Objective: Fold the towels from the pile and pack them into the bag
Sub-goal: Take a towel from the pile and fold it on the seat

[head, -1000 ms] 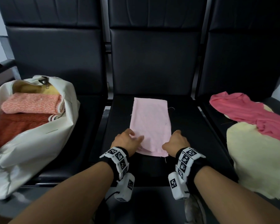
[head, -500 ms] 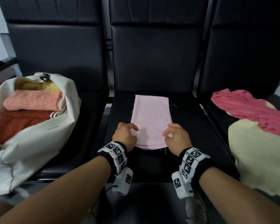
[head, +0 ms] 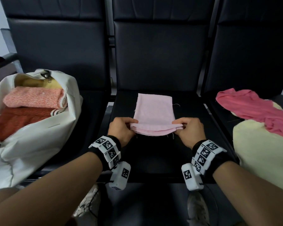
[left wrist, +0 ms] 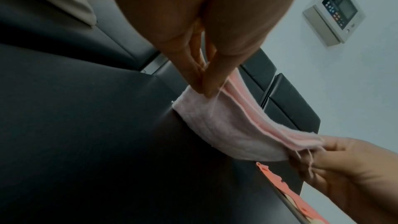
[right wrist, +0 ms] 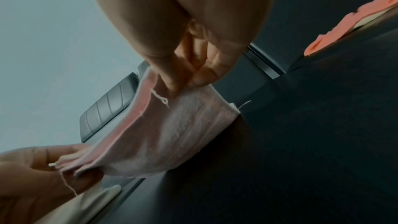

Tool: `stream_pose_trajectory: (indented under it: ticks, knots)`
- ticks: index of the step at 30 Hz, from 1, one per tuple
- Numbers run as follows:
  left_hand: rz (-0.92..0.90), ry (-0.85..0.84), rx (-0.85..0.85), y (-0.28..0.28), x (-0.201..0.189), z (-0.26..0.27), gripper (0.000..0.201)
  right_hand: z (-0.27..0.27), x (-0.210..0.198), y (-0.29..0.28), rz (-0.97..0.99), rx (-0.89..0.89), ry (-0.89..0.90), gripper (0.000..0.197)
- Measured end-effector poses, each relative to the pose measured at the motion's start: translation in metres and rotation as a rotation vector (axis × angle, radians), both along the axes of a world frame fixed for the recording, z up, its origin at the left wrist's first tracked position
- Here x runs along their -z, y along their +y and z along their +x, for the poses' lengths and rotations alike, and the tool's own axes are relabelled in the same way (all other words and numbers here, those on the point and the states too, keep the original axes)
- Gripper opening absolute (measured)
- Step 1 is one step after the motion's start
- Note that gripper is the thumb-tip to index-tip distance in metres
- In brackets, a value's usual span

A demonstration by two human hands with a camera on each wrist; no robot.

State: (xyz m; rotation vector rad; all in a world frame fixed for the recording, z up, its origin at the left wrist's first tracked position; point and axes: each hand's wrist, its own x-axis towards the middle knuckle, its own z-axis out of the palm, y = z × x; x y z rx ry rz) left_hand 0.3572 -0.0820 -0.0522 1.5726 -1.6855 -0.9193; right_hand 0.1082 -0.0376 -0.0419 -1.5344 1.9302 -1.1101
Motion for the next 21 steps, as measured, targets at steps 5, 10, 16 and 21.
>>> stream_pose_trajectory:
  ticks: [5, 10, 16, 21]
  knots:
    - [-0.083, 0.008, -0.015, 0.000, -0.013, 0.000, 0.033, -0.003, -0.009, -0.013, -0.045, -0.045, -0.002, 0.020]
    - [-0.098, 0.075, 0.019, -0.016, -0.018, -0.002, 0.002, -0.012, -0.011, -0.029, -0.043, -0.058, 0.004, 0.012]
    - [-0.062, 0.267, -0.018, -0.036, -0.026, -0.021, 0.036, -0.015, -0.014, -0.047, -0.032, -0.037, -0.156, 0.012]
    - [-0.019, 0.270, 0.007, -0.047, -0.021, -0.027, 0.040, -0.012, -0.013, -0.048, 0.055, -0.015, -0.273, 0.024]
